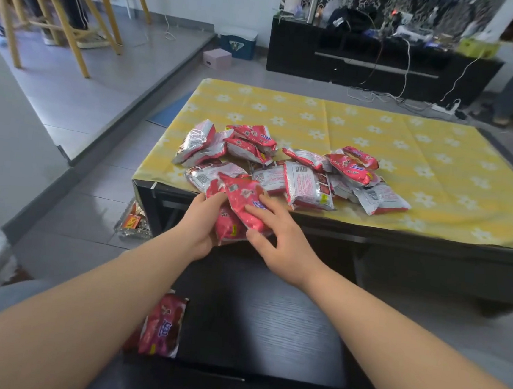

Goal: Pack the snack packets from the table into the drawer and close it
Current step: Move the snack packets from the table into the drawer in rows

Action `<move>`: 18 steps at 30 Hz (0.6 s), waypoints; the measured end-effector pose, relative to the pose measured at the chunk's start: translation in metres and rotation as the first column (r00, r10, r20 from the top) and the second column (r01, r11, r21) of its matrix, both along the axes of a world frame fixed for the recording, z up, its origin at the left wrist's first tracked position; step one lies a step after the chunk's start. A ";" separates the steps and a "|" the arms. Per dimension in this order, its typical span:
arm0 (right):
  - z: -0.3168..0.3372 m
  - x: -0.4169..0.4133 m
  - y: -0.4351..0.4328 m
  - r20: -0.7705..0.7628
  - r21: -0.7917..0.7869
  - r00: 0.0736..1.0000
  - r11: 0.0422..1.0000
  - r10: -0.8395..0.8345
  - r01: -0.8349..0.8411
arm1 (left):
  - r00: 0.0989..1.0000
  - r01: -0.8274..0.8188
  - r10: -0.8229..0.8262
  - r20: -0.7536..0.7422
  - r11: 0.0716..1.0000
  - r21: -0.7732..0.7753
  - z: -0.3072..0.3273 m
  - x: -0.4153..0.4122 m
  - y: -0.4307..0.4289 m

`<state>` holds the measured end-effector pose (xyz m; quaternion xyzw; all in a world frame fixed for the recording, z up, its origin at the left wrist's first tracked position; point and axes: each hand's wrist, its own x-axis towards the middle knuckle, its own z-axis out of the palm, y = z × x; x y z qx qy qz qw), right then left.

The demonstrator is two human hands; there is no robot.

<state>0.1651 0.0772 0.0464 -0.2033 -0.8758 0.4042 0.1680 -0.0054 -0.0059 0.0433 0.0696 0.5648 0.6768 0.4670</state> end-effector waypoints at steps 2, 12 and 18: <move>0.006 0.000 -0.006 -0.046 -0.162 0.996 0.984 -0.078 0.070 | 1.000 0.011 -0.011 0.018 1.000 -0.005 -0.001 0.000 -0.008; -0.002 0.002 -0.007 0.138 -0.174 0.987 0.979 -0.079 0.103 | 0.949 -0.012 -0.023 -0.313 0.994 -0.108 -0.010 0.011 -0.034; -0.006 0.005 -0.012 0.191 -0.206 0.981 0.979 0.038 0.003 | 0.871 -0.051 -0.015 -0.492 0.992 -0.119 -0.015 0.014 -0.051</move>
